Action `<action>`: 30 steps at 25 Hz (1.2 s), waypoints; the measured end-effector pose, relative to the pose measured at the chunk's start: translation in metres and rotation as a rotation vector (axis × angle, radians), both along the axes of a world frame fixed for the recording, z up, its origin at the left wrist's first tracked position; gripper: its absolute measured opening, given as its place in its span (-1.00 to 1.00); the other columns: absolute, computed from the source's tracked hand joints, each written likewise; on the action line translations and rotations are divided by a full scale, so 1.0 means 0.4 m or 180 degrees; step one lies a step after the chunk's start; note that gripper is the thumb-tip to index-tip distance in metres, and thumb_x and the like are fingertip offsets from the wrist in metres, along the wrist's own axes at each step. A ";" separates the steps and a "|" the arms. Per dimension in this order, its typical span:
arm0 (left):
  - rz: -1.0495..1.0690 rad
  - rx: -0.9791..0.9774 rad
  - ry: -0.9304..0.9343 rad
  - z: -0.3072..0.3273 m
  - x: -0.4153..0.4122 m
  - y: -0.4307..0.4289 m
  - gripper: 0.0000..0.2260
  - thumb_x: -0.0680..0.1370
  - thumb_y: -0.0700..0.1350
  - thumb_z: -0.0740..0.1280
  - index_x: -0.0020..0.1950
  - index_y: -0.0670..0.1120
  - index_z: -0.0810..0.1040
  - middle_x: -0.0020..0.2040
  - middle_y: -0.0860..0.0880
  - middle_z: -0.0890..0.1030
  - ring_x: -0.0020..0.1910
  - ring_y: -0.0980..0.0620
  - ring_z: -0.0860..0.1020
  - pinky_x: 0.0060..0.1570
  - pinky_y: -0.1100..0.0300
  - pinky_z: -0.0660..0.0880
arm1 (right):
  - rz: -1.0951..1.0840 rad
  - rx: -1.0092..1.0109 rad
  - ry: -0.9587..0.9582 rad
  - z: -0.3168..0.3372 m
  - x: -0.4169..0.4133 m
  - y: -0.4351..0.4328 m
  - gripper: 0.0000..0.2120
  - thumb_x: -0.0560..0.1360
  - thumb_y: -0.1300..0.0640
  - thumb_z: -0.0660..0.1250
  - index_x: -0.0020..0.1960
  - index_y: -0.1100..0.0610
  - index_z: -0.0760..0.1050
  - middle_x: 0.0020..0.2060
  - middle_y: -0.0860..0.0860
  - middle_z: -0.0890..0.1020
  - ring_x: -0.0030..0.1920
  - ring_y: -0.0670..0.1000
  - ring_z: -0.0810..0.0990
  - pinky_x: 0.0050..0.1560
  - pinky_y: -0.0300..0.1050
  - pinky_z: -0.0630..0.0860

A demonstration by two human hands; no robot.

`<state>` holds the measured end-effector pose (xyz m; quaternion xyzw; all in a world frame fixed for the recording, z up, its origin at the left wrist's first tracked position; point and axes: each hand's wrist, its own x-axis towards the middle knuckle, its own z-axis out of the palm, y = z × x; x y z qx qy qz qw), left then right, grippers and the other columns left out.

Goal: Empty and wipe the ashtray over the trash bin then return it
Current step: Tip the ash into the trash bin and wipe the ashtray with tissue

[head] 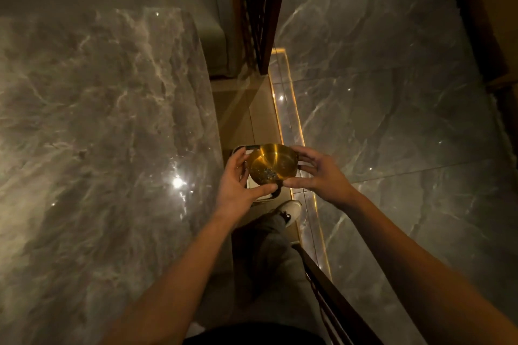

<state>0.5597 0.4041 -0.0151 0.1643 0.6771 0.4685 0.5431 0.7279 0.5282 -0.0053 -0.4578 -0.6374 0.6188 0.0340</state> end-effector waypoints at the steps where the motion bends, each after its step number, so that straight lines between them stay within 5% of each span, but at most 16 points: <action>1: 0.0120 -0.0060 -0.0055 -0.024 0.024 0.013 -0.08 0.23 -0.33 0.60 0.49 -0.02 0.26 0.37 0.06 0.45 0.42 0.08 0.40 0.42 0.13 0.35 | -0.0010 -0.0097 0.0000 -0.031 0.014 0.018 -0.28 0.25 0.12 0.60 0.36 0.07 0.45 0.26 0.01 0.56 0.30 -0.04 0.51 0.36 0.07 0.45; 9: 0.0706 -0.0534 -0.0256 -0.287 0.141 0.098 -0.08 0.28 -0.31 0.58 0.52 0.01 0.20 0.50 -0.02 0.34 0.47 0.04 0.34 0.43 0.07 0.32 | -0.0147 -0.0768 -0.0008 -0.361 0.068 0.090 -0.03 0.05 -0.19 0.64 0.39 0.06 0.44 0.25 0.02 0.57 0.30 0.02 0.52 0.38 0.13 0.42; 15: 0.0808 -0.0870 -0.0357 -0.521 0.157 0.108 -0.10 0.27 -0.22 0.60 0.51 0.04 0.23 0.46 0.00 0.39 0.46 0.00 0.35 0.41 -0.06 0.36 | 0.0024 -0.0981 -0.0137 -0.601 0.059 0.111 -0.26 0.27 0.19 0.60 0.39 0.11 0.41 0.24 0.03 0.57 0.31 0.05 0.49 0.38 0.08 0.40; 22: 0.0933 -0.1266 -0.0561 -0.691 0.155 0.108 -0.26 0.37 -0.33 0.51 0.48 -0.11 0.27 0.41 -0.11 0.47 0.38 -0.08 0.45 0.37 -0.03 0.40 | 0.0113 -0.1370 -0.0025 -0.775 0.065 0.126 -0.42 0.33 0.29 0.54 0.31 0.14 0.48 0.15 0.01 0.62 0.25 0.05 0.55 0.30 0.01 0.45; 26: 0.0763 -0.1554 -0.0539 -0.767 0.158 0.106 -0.17 0.20 -0.02 0.62 0.42 -0.04 0.39 0.32 -0.06 0.55 0.31 -0.06 0.52 0.35 -0.09 0.42 | 0.0141 -0.1505 0.0012 -0.870 0.076 0.129 -0.53 0.33 0.23 0.55 0.21 0.10 0.57 0.11 0.04 0.67 0.21 0.03 0.60 0.29 0.14 0.48; 30: 0.0952 -0.1673 -0.0596 -0.819 0.153 0.126 -0.32 0.34 -0.27 0.55 0.41 -0.14 0.38 0.31 -0.09 0.56 0.29 -0.06 0.52 0.30 0.04 0.45 | 0.0024 -0.1645 -0.0045 -0.931 0.072 0.131 -0.62 0.36 0.23 0.53 0.15 0.06 0.59 0.09 0.01 0.68 0.19 -0.04 0.60 0.30 0.05 0.47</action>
